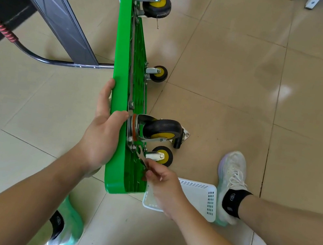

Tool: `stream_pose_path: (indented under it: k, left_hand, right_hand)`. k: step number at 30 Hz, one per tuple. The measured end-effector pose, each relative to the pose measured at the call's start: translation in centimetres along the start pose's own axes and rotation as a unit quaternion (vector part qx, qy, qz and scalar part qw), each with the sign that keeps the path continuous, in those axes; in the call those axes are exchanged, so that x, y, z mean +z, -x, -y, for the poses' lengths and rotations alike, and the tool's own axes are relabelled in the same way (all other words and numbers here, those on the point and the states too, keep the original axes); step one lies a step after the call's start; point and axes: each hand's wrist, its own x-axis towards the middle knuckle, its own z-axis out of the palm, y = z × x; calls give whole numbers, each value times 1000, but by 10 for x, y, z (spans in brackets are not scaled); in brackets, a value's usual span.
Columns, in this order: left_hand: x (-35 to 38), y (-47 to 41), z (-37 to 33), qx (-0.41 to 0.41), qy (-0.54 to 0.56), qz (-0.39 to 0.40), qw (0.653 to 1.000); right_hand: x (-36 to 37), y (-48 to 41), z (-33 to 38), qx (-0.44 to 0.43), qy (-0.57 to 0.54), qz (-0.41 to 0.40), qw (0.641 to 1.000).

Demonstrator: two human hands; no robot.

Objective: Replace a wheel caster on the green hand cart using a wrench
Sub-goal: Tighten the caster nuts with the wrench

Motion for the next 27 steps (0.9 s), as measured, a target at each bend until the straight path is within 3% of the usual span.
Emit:
stream_pose_path:
  k: [11,20,27]
  left_hand:
    - [1,-3,3,11,-1,-7,1000]
    - [0,-2,1,7,4,-11,1000]
    - [0,0,-1,1,-4,-8,1000]
  right_hand:
    - [3,-23,0,-18,10,47,999]
    - [14,-3,0,-30,-8,11,999]
    - [32,52,31,20,-30,-36,999]
